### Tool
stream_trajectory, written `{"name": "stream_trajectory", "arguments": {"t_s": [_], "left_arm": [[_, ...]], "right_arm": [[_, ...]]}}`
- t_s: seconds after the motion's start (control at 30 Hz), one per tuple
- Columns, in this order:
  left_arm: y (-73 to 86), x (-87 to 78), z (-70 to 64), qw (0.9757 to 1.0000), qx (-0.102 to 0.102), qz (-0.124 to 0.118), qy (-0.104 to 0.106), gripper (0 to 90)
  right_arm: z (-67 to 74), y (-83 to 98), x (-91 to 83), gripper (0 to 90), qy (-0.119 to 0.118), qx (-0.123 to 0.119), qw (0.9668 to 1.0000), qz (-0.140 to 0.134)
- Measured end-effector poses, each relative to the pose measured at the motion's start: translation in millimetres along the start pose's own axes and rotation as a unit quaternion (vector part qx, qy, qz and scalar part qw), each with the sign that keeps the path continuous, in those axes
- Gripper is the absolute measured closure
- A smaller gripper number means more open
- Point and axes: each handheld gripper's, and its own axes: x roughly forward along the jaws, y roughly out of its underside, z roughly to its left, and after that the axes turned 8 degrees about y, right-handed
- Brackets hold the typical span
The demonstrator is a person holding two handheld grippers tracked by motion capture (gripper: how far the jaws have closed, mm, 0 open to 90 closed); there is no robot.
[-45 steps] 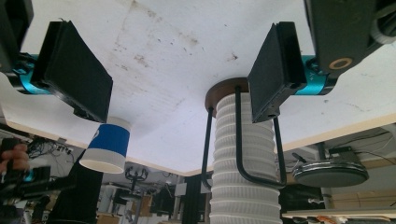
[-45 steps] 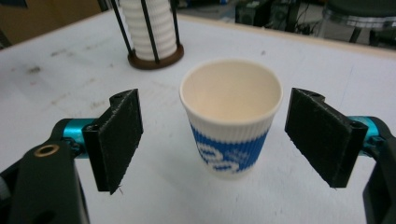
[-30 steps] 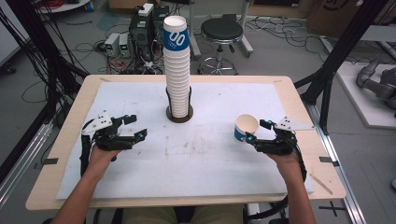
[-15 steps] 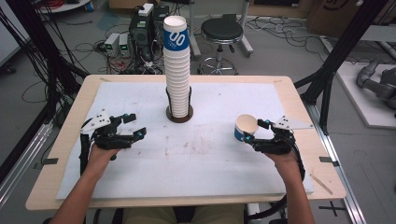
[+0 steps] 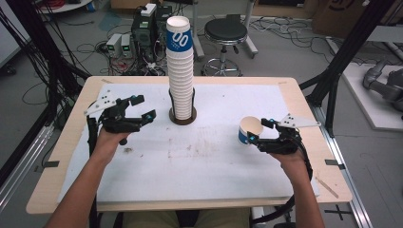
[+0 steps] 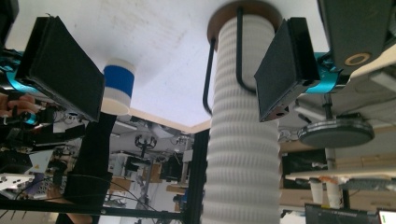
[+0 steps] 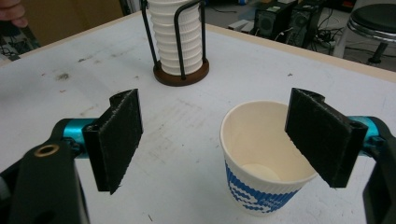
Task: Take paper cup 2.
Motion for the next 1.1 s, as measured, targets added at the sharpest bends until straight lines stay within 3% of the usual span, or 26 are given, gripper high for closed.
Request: {"name": "stream_trajectory", "arguments": {"t_s": [0.17, 0.33, 0.57, 0.67, 0.87, 1.1], "left_arm": [[-19.6, 17.2, 6.7, 0.9998, 0.017, -0.002, 0.005, 16.1], [-34.6, 32.7, 19.7, 0.9999, 0.011, -0.008, 0.003, 16.1], [-54.2, 54.6, 35.9, 1.0, 0.008, 0.0, 0.002, 16.1], [-62.0, 65.1, 42.1, 0.9998, 0.015, 0.008, -0.007, 16.2], [-67.4, 81.0, 53.0, 0.9995, 0.019, 0.01, -0.025, 16.1], [-71.1, 94.7, 58.8, 0.9995, 0.018, 0.014, -0.021, 16.1]], "right_arm": [[0.4, -5.5, 1.0, 19.6, -0.005, -0.005, 1.0, 0.005], [1.7, -10.6, 1.9, 19.6, -0.011, -0.013, 0.9998, 0.008], [0.4, -17.1, 1.2, 19.5, -0.015, -0.014, 0.9997, 0.008], [0.3, -17.7, 2.0, 19.5, -0.016, -0.014, 0.9997, 0.01], [-1.2, -20.9, 2.2, 19.6, -0.019, -0.014, 0.9997, 0.008], [0.2, -31.8, 5.0, 19.5, -0.026, -0.024, 0.9993, 0.009]]}}
